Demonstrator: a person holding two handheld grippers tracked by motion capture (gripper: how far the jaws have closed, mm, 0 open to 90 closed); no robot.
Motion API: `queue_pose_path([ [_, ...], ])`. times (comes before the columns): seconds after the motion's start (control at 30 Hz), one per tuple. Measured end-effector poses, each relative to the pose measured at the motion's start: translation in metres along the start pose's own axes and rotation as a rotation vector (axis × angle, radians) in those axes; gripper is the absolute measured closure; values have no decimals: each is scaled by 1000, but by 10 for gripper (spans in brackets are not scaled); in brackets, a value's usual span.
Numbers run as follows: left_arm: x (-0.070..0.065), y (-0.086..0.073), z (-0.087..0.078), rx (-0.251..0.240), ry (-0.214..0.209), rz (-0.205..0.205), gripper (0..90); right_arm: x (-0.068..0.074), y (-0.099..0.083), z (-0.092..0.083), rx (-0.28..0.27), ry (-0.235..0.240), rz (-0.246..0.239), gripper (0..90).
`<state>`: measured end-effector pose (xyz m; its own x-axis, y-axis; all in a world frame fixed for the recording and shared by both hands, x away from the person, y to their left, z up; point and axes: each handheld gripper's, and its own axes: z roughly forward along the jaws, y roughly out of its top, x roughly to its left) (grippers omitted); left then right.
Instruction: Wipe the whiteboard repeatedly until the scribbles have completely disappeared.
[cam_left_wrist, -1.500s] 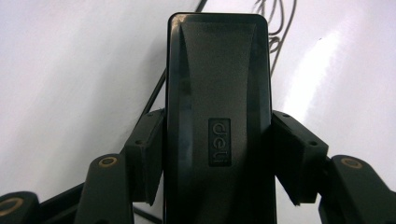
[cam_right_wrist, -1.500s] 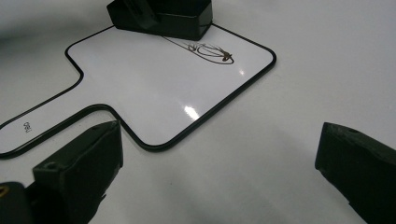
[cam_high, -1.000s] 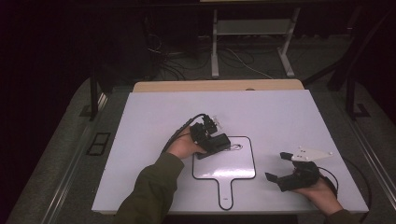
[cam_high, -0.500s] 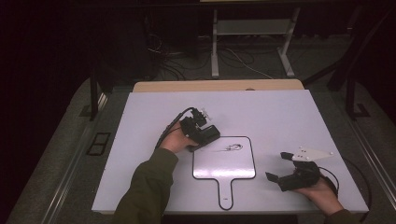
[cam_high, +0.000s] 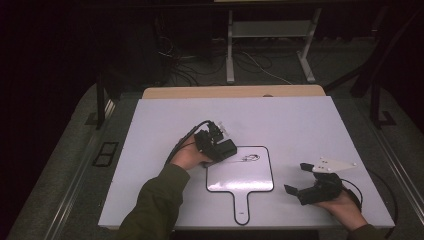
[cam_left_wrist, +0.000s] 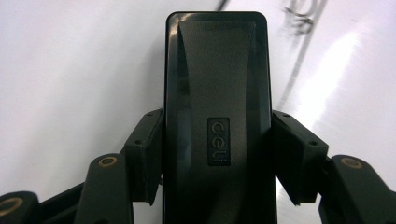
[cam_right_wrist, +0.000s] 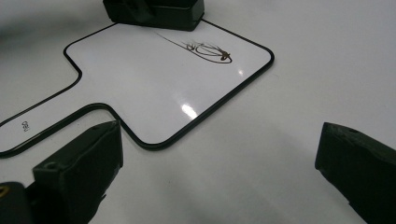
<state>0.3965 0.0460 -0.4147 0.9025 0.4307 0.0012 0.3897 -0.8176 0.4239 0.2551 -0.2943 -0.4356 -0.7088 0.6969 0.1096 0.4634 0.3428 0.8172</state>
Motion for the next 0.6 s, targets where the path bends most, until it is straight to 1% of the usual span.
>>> queue_pose_path([
  [0.07, -2, -3, -1, -7, -9, 4, 391, 0, 0, 0, 0, 2, 0, 0],
  [0.2, 2, -6, -1, -16, -22, -16, 391, 1, 0, 0, 2, 1, 0, 0],
  [0.37, 13, -4, -1, -9, -1, -29, 390, 0, 0, 0, 1, 0, 0, 0],
  [0.43, 17, -3, 0, -6, 15, -37, 391, 0, 0, 0, 0, 0, 0, 0],
  [0.47, 20, -3, 0, -1, 21, -32, 390, 0, 0, 0, -1, 0, 0, 0],
  [0.53, 24, -2, 0, 1, 37, -43, 391, 0, 0, 0, -1, 1, -1, 0],
  [0.6, 26, -3, 0, 3, 42, -52, 390, -1, 0, -1, -2, 1, -2, 0],
])
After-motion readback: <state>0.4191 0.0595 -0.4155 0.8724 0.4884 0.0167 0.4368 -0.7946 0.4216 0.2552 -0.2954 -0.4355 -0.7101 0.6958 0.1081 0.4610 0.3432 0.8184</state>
